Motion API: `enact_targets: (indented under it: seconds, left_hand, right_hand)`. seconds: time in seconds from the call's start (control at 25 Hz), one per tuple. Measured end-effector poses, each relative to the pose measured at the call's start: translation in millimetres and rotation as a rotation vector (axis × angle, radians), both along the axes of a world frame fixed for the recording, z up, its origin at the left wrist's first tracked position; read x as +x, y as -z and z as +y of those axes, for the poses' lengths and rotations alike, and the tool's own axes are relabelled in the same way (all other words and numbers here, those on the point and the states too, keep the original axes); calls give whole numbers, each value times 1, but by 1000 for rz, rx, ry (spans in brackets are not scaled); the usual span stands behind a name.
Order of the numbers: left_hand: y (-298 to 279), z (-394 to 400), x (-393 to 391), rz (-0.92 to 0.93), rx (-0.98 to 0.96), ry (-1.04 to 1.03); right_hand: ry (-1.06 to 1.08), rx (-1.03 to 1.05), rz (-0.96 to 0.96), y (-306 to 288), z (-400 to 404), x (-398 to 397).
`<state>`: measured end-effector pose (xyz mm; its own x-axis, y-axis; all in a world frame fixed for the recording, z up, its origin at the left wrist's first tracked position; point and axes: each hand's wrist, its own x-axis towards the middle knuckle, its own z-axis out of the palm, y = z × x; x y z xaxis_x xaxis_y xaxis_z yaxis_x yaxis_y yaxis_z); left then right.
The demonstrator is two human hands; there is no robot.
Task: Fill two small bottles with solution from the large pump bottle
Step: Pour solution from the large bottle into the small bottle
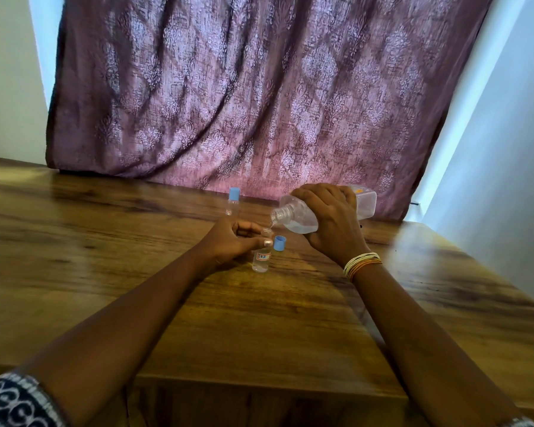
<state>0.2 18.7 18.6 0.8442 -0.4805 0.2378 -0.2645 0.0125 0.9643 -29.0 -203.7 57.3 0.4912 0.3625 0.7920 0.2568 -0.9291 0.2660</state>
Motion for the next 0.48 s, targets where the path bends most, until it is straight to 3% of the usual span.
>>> enact_targets:
  seconds: [0.48]
  left_hand:
    - [2, 1, 5, -56, -22, -31]
  right_hand:
    - [-9, -4, -19, 0, 1, 0]
